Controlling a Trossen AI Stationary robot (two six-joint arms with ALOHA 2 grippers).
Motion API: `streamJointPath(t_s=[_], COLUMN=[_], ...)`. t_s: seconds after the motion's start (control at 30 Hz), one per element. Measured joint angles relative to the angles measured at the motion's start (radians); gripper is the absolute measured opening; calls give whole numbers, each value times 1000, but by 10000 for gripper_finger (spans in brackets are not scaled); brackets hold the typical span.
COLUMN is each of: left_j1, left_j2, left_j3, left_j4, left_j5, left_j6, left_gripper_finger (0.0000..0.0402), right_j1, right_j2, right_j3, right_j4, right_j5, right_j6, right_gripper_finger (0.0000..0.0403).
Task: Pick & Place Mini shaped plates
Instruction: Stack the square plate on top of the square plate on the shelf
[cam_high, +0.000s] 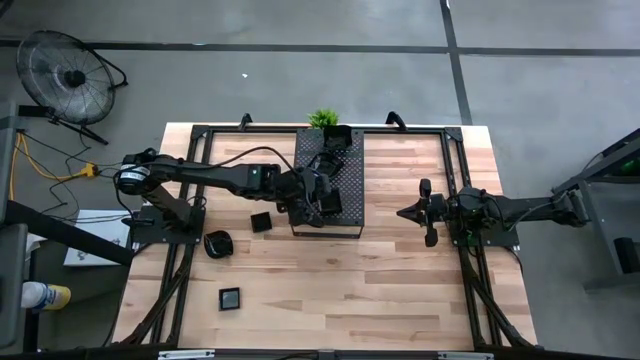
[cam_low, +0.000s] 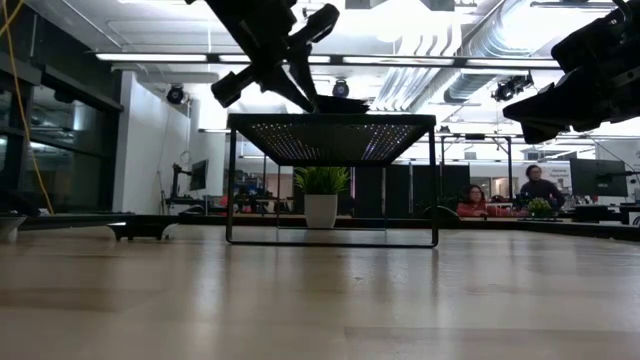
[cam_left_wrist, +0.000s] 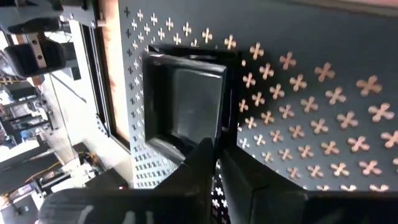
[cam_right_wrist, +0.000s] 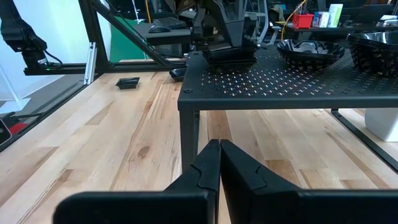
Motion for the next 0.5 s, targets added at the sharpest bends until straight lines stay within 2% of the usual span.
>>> streamJointPath(t_s=[0.3, 0.5], left_j1=[1, 2], left_j2=[0, 0], left_j3=[0, 0], left_j4=[7, 23], left_j5=[5, -44], left_j6=[0, 0], left_gripper_finger=[92, 112], right_j1=[0, 0], right_j2=[0, 0], right_j3=[0, 0], right_j4=[0, 0], right_j5=[0, 0], right_j6=[0, 0], right_gripper_finger=[5, 3])
